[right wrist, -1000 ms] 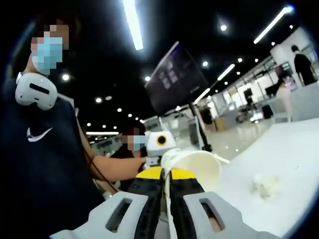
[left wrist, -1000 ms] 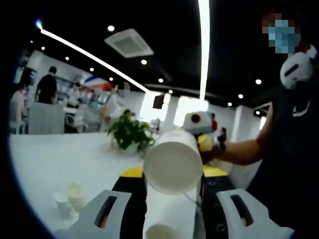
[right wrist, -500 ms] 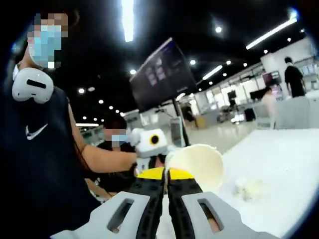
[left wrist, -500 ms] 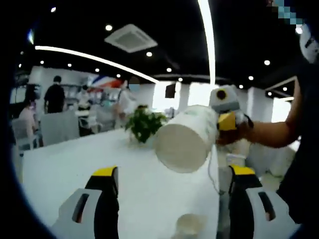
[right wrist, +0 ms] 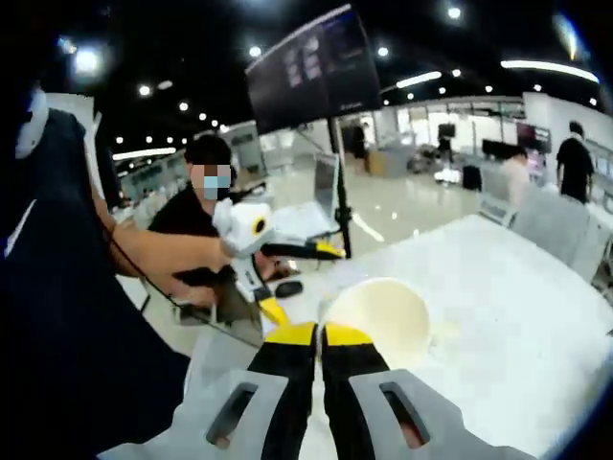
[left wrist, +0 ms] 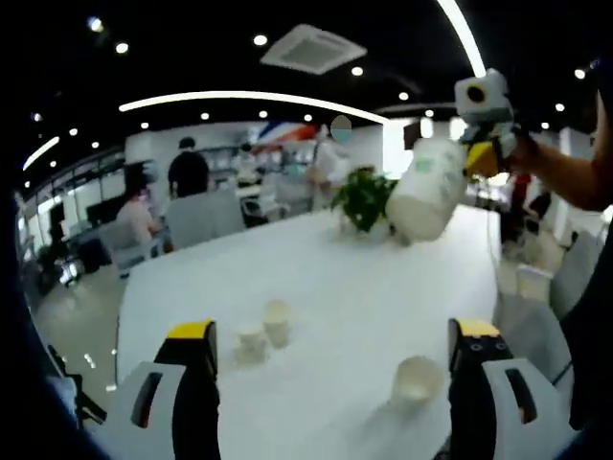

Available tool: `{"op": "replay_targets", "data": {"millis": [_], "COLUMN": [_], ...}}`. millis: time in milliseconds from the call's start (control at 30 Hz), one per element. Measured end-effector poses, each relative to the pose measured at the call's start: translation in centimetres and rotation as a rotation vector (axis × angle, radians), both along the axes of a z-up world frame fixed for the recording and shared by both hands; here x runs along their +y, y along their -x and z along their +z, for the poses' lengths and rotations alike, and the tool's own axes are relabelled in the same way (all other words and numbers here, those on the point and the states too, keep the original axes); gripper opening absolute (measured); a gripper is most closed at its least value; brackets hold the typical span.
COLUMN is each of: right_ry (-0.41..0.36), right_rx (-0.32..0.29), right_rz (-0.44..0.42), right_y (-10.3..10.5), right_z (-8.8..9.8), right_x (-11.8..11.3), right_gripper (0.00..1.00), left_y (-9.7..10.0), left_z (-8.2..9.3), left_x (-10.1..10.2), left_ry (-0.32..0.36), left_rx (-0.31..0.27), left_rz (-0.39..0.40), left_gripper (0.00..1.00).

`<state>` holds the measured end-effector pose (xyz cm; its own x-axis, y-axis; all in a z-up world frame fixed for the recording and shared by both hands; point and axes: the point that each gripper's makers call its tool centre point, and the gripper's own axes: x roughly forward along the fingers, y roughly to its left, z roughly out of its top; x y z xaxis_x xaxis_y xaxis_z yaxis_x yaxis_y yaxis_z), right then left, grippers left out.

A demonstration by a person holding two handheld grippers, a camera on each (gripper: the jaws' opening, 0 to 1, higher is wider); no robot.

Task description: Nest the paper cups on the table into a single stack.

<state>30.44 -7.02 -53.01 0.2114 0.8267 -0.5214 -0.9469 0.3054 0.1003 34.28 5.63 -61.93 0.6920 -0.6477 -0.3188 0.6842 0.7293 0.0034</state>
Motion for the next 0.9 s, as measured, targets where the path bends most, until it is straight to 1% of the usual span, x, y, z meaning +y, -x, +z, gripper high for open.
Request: {"op": "replay_targets", "data": {"millis": [33, 67, 100, 167, 200, 233, 300, 333, 400, 467, 533, 567, 600, 633, 667, 700, 767, 833, 867, 900], "right_ry": [0.066, 0.108, 0.158, 0.21, 0.241, 0.289, 0.354, 0.401, 0.46, 0.524, 0.608, 0.648, 0.704, 0.728, 0.751, 0.765, 0.792, 0.812, 0.827, 0.831], "right_rx": [-0.033, -0.049, -0.06, -0.052, -0.057, -0.056, -0.055, -0.063, -0.067, -0.066, -0.062, -0.068, -0.081, -0.094, -0.099, -0.094, -0.106, -0.094, -0.1, -0.1], "right_rz": [0.036, 0.053, 0.07, 0.069, 0.07, 0.064, 0.078, 0.098, 0.118, 0.152, 0.174, 0.198, 0.232, 0.258, 0.275, 0.276, 0.287, 0.296, 0.312, 0.313], "right_y": [0.0, 0.1, 0.1, 0.0, -0.1, -0.2, -0.1, 0.0, 0.1, 0.3, 0.5, 0.7, 1.1, 1.2, 1.4, 1.5, 1.6, 2.1, 2.3, 2.4], "right_z": [-0.2, -0.3, -0.4, -0.2, -0.1, 0.0, 0.1, 0.1, -0.1, -0.5, -0.9, -1.1, -1.4, -1.6, -2.0, -2.2, -2.8, -3.2, -3.5, -3.7], "right_x": [0.2, 0.3, 0.7, 1.7, 1.9, 2.2, 2.5, 2.6, 2.9, 2.9, 2.9, 2.9, 2.7, 2.8, 2.9, 3.0, 3.1, 3.0, 2.9, 2.9], "right_gripper": [0.0, 0.0, 0.0, 0.0, 0.0, 0.0, 0.0, 0.0, 0.0, 0.0, 0.0, 0.0, 0.0, 0.0, 0.0, 0.0, 0.0, 0.0, 0.0, 0.0], "left_y": [-0.1, -0.3, -0.5, -0.9, -1.1, -1.2, -1.7, -1.9, -2.4, -2.7, -2.9, -2.9, -3.0, -3.0, -3.2, -3.3, -3.4, -3.2, -3.1, -3.1], "left_z": [-0.1, -0.2, -0.6, -1.2, -1.2, -1.2, -1.1, -1.2, -1.5, -1.9, -1.6, -1.4, -1.4, -1.6, -2.1, -2.5, -3.0, -2.7, -2.7, -2.9], "left_x": [0.5, 0.8, 1.3, 2.2, 2.5, 2.8, 3.2, 3.4, 3.7, 3.9, 4.4, 4.5, 4.6, 4.7, 5.0, 5.3, 5.8, 5.7, 5.6, 5.5], "left_ry": [0.001, 0.002, -0.007, -0.026, -0.025, -0.018, -0.003, 0.003, 0.017, 0.006, 0.008, 0.021, 0.027, 0.025, 0.014, 0.009, 0.008, 0.027, 0.033, 0.028], "left_rx": [0.001, 0.002, 0.017, 0.032, 0.034, 0.042, 0.046, 0.042, 0.041, 0.044, 0.036, 0.03, 0.026, 0.024, 0.03, 0.036, 0.064, 0.056, 0.044, 0.045], "left_rz": [0.011, 0.018, 0.02, 0.021, 0.018, 0.013, 0.004, 0.0, -0.021, -0.025, -0.022, -0.02, -0.019, -0.018, -0.015, -0.009, 0.017, 0.021, 0.013, 0.009], "left_gripper": [0.98, 0.98, 0.98, 0.98, 0.98, 0.98, 0.98, 0.98, 0.98, 0.98, 0.98, 0.98, 0.98, 0.98, 0.98, 0.98, 0.98, 0.98, 0.98, 0.98]}}
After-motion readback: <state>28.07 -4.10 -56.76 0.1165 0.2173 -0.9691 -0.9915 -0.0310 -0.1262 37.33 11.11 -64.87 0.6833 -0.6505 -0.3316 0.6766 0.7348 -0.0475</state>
